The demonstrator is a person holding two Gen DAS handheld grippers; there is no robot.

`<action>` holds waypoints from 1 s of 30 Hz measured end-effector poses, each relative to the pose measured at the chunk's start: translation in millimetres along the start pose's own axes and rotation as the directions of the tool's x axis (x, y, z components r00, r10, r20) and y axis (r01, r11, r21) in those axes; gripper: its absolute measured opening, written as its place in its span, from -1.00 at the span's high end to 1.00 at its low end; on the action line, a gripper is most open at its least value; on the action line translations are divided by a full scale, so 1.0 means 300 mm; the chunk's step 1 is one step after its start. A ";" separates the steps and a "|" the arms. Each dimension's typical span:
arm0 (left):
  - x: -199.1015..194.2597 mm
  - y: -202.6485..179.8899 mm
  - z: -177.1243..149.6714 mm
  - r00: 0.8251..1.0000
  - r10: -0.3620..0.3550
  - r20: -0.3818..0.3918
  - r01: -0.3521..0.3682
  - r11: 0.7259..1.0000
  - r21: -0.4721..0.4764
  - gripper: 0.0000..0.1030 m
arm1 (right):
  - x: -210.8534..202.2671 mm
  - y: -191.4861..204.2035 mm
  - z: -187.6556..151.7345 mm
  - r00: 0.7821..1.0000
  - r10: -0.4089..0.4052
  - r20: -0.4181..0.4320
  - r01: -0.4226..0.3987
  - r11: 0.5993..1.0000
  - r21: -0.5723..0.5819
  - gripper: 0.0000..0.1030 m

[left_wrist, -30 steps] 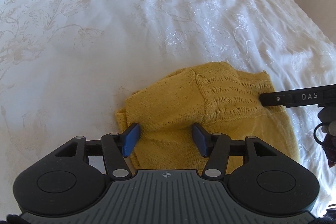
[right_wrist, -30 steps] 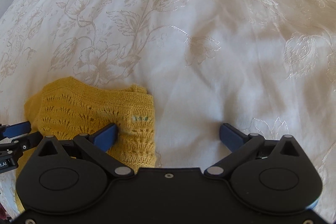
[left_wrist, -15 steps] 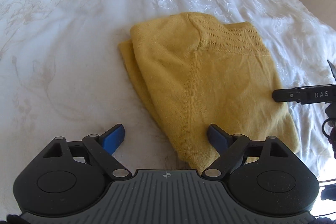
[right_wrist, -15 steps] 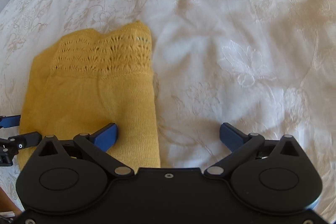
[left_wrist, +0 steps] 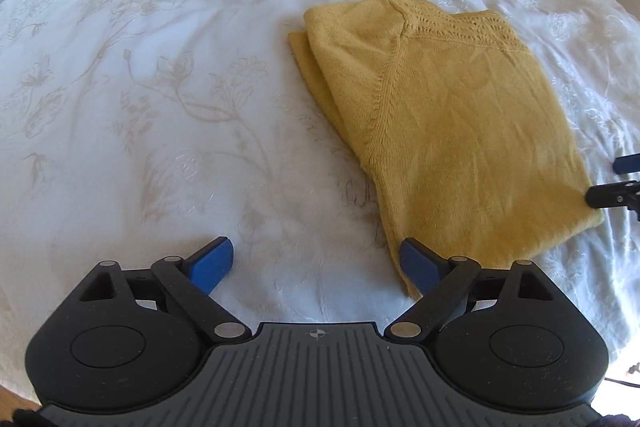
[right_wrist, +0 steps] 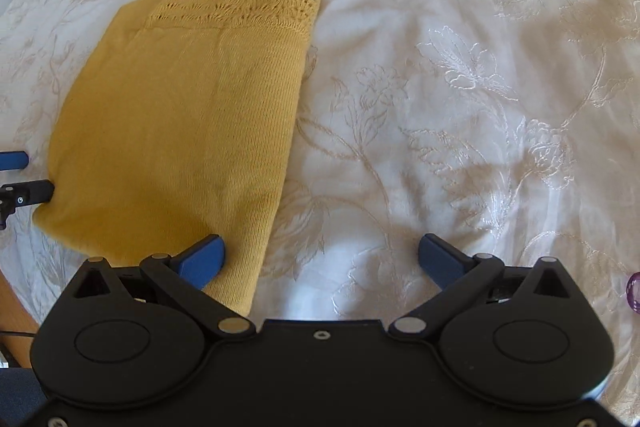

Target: Fold small clothes

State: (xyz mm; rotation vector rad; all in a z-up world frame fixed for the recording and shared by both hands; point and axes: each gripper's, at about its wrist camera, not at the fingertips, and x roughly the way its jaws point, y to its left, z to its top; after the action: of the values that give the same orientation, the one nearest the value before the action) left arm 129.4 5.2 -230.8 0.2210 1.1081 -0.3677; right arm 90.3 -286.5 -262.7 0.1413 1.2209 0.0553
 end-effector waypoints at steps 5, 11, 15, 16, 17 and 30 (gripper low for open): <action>-0.095 -0.022 -0.043 0.997 0.063 0.051 -0.059 0.994 -0.091 -0.76 | -0.113 -0.026 -0.051 0.997 0.006 0.076 -0.007 1.000 0.014 -0.99; -0.252 -0.097 -0.033 0.988 0.060 0.144 -0.035 0.984 -0.172 -0.79 | -0.312 -0.053 -0.058 0.963 0.095 0.251 -0.114 0.991 0.063 -0.99; -0.350 -0.179 -0.005 0.974 0.081 0.210 -0.047 0.985 -0.164 -0.79 | -0.393 -0.030 -0.038 0.946 0.132 0.296 -0.153 0.987 0.047 -0.99; -0.372 -0.194 0.002 0.970 0.085 0.226 -0.049 0.986 -0.159 -0.79 | -0.409 -0.024 -0.033 0.939 0.146 0.311 -0.164 0.986 0.034 -0.99; -0.396 -0.215 0.014 0.964 0.091 0.249 -0.052 0.986 -0.156 -0.79 | -0.424 -0.018 -0.028 0.931 0.153 0.330 -0.169 0.985 0.018 -0.99; -0.613 -0.328 0.076 0.901 0.246 0.356 -0.154 0.951 -0.269 -0.79 | -0.562 0.135 -0.037 0.927 0.102 0.361 -0.104 0.994 -0.013 -0.98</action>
State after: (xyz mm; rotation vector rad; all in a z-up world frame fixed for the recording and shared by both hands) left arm 36.6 -60.5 -54.3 0.0471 0.7198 -0.0841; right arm 23.6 -265.5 -103.7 0.2121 0.8437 0.1120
